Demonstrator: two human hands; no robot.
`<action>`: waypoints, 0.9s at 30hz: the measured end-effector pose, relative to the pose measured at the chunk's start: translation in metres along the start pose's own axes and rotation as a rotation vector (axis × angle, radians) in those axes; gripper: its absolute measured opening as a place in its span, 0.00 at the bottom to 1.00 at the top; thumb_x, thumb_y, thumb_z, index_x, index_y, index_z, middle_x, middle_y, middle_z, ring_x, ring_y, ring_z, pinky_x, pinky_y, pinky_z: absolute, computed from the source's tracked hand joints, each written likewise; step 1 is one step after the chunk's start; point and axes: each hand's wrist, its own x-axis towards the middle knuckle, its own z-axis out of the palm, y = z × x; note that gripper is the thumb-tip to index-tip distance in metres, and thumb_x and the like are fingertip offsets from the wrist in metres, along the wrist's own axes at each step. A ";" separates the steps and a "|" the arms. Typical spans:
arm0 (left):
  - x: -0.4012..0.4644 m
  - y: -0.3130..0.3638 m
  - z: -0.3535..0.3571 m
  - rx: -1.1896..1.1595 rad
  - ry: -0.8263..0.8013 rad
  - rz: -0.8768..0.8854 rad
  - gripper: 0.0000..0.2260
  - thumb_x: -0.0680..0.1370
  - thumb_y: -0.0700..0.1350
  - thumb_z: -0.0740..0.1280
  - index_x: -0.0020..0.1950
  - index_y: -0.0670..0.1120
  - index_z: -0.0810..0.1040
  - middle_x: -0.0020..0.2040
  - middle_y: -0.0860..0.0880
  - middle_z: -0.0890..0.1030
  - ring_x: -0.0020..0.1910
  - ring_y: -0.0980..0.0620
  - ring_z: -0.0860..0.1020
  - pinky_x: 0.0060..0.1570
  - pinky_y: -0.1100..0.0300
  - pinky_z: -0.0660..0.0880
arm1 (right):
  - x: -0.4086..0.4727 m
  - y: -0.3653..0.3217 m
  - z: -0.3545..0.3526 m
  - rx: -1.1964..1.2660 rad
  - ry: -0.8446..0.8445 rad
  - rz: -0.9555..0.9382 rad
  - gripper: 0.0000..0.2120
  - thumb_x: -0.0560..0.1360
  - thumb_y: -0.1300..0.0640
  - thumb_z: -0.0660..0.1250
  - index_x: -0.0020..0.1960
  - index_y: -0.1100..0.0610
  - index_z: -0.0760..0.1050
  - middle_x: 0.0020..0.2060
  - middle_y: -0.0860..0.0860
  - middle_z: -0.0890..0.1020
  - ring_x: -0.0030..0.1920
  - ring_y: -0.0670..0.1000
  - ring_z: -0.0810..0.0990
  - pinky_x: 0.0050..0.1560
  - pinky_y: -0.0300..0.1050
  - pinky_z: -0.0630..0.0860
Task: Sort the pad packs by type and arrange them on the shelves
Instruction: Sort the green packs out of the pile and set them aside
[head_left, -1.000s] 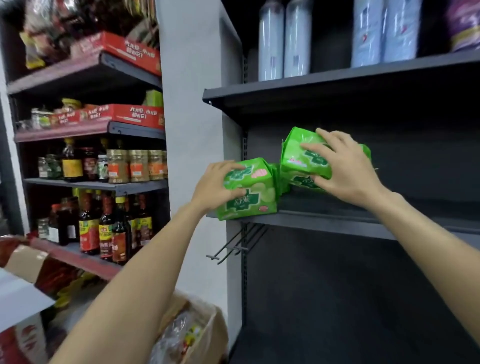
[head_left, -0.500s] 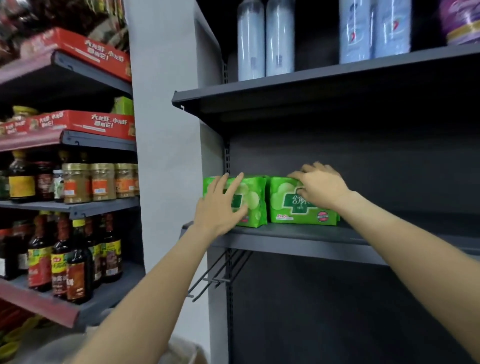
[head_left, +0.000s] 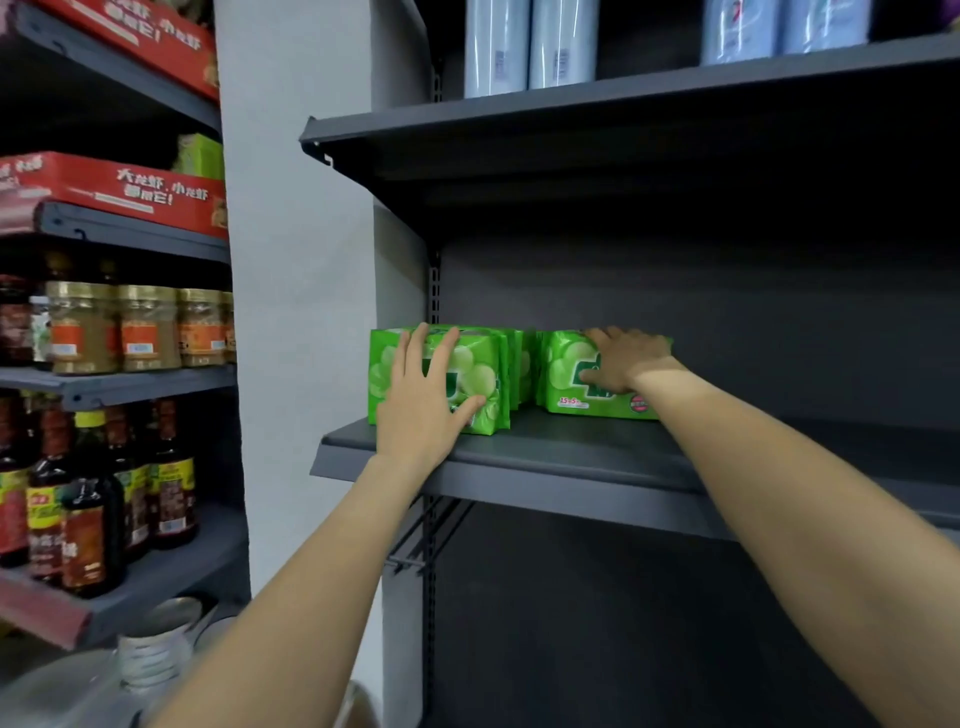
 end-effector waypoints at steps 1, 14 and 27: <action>0.001 0.001 0.001 0.019 -0.002 0.003 0.35 0.76 0.60 0.64 0.78 0.58 0.51 0.79 0.52 0.48 0.77 0.52 0.44 0.49 0.52 0.76 | 0.003 0.000 0.001 0.005 0.008 -0.003 0.34 0.77 0.38 0.58 0.77 0.48 0.50 0.74 0.52 0.61 0.71 0.58 0.63 0.65 0.59 0.67; 0.004 -0.006 0.011 0.152 -0.032 0.019 0.36 0.77 0.65 0.56 0.77 0.58 0.39 0.78 0.52 0.38 0.77 0.52 0.39 0.48 0.57 0.78 | -0.017 -0.005 0.003 0.025 -0.003 -0.059 0.38 0.79 0.37 0.52 0.78 0.52 0.37 0.77 0.48 0.41 0.77 0.53 0.40 0.72 0.68 0.46; -0.106 0.036 -0.066 -0.447 0.262 -0.026 0.11 0.76 0.56 0.60 0.48 0.54 0.80 0.38 0.60 0.81 0.43 0.57 0.80 0.45 0.55 0.74 | -0.216 -0.059 0.001 0.750 1.053 -0.247 0.09 0.75 0.61 0.62 0.52 0.57 0.79 0.46 0.48 0.82 0.47 0.49 0.78 0.48 0.42 0.73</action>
